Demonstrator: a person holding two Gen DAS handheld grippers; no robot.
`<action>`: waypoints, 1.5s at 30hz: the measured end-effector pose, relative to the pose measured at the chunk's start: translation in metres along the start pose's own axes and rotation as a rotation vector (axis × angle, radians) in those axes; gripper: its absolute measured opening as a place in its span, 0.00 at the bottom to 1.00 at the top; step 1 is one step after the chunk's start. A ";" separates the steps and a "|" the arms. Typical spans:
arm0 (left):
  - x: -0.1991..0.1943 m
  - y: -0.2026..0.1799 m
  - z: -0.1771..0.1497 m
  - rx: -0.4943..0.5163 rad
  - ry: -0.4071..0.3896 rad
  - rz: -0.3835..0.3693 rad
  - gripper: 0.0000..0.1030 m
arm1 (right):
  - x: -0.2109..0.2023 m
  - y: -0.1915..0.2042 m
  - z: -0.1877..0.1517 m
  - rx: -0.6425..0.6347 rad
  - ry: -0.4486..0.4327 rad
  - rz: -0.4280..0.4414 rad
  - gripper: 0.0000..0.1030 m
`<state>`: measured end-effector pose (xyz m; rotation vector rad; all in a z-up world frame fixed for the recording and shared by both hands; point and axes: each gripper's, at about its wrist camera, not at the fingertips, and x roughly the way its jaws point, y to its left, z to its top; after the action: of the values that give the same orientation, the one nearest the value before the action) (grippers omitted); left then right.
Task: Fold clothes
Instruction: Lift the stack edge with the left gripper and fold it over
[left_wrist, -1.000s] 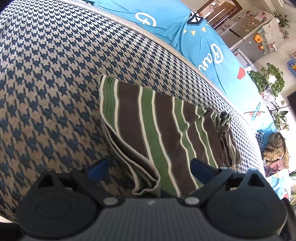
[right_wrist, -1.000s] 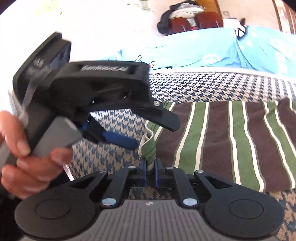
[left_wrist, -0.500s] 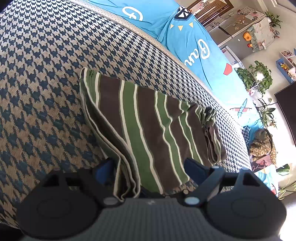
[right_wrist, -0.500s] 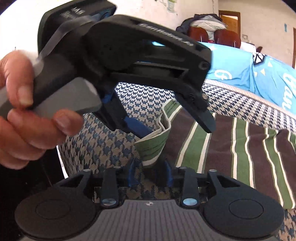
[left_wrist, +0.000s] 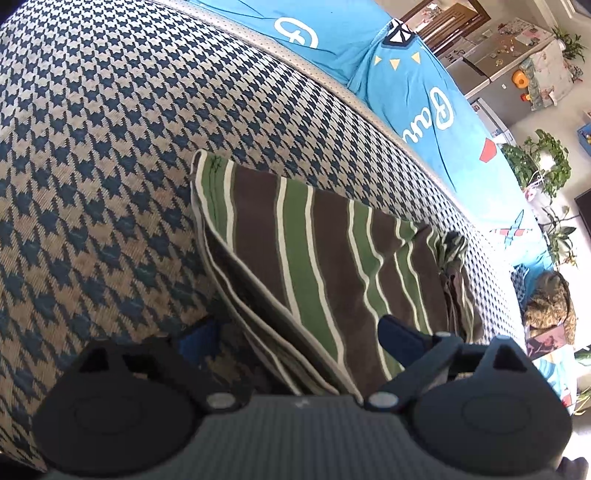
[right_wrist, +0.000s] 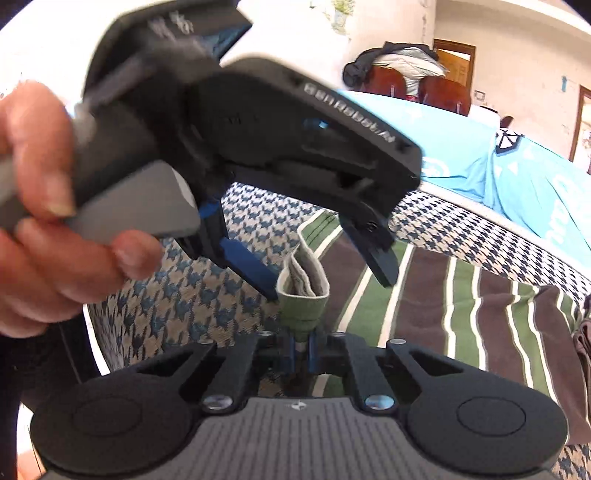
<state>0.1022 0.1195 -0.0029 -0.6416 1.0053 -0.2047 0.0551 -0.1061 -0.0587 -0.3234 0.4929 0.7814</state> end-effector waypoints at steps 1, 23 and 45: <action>0.002 0.002 0.004 -0.015 -0.004 -0.010 0.96 | 0.001 -0.002 0.003 0.013 -0.006 0.000 0.08; 0.055 0.005 0.053 -0.023 -0.073 0.026 0.55 | -0.022 -0.002 0.042 0.107 -0.036 0.024 0.08; 0.036 -0.018 0.036 0.011 -0.224 0.019 0.14 | -0.025 -0.018 0.048 0.103 -0.074 -0.069 0.08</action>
<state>0.1542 0.1037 -0.0050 -0.6299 0.7933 -0.1187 0.0675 -0.1115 -0.0035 -0.2141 0.4482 0.6965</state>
